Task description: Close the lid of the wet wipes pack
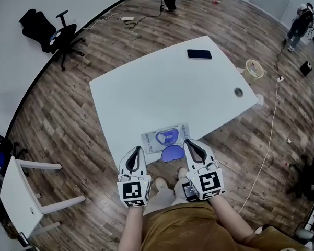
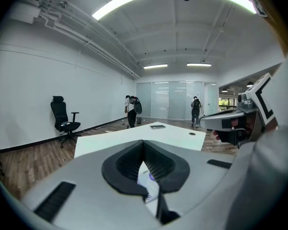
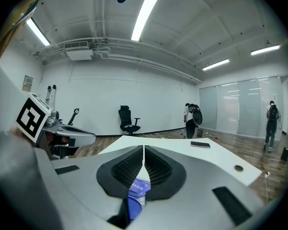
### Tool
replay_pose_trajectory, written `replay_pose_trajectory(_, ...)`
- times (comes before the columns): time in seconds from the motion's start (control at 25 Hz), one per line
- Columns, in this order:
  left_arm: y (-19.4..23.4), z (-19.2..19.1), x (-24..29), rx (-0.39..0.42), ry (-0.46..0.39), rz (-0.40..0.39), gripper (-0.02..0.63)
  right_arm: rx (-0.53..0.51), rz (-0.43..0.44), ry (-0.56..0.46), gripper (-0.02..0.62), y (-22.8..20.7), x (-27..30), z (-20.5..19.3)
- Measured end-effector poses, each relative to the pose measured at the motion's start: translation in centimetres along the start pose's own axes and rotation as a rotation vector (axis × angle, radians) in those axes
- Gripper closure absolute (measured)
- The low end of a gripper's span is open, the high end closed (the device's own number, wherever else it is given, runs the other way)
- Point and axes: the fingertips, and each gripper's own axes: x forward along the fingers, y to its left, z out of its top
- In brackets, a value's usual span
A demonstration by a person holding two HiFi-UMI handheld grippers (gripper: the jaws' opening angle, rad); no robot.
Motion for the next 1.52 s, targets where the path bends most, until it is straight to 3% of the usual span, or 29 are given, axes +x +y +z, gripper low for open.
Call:
replay_pose_trajectory(0.68,-1.5,-5.3,1.9,-0.052,0.119,-0.009,0.612,0.018,0.006,0.105,0.586,-2.3,0.3,-5.4)
replay_pose_trajectory(1.52,-3.2,-12.2,2.5,-0.043,0.272,-0.058,0.612,-0.008,0.058,0.260,0.586,-2.0,0.0,-12.4)
